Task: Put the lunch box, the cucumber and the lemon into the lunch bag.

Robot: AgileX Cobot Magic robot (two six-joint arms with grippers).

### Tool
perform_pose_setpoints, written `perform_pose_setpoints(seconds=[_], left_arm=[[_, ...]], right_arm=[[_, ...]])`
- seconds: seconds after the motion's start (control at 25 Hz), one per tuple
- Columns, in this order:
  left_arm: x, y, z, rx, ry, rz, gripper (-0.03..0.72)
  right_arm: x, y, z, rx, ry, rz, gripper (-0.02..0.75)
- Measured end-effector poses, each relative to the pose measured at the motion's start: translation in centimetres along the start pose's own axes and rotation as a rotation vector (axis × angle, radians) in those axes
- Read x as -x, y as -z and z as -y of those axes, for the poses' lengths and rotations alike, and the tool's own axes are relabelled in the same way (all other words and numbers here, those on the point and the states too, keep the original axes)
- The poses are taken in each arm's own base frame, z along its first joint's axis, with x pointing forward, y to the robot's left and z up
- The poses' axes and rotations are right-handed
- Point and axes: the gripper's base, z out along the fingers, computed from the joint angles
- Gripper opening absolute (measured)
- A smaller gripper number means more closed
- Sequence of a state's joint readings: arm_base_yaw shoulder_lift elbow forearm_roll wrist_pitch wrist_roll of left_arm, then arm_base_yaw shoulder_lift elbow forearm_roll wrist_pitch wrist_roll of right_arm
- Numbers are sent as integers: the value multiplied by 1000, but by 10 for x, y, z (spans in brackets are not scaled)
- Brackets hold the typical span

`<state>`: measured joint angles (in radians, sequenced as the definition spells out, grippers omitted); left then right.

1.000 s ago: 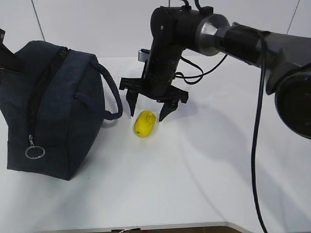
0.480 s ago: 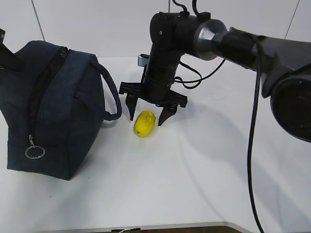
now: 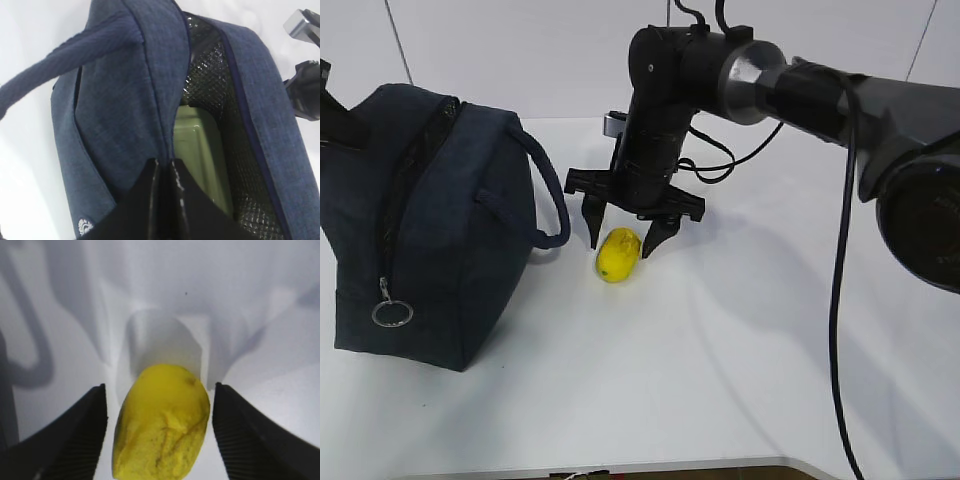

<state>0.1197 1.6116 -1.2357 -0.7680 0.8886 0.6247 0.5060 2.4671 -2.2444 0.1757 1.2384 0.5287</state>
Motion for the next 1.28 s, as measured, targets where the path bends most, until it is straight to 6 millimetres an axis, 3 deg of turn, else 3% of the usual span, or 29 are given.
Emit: perform_pose_setpoints(seconds=[0.16, 0.32, 1.28], left_arm=[[0, 0, 0, 0, 0, 0, -13], [0, 0, 0, 0, 0, 0, -13], [0, 0, 0, 0, 0, 0, -13]], right_arm=[[0, 0, 0, 0, 0, 0, 437], [0, 0, 0, 0, 0, 0, 388], [0, 0, -1, 8, 58, -2, 373]])
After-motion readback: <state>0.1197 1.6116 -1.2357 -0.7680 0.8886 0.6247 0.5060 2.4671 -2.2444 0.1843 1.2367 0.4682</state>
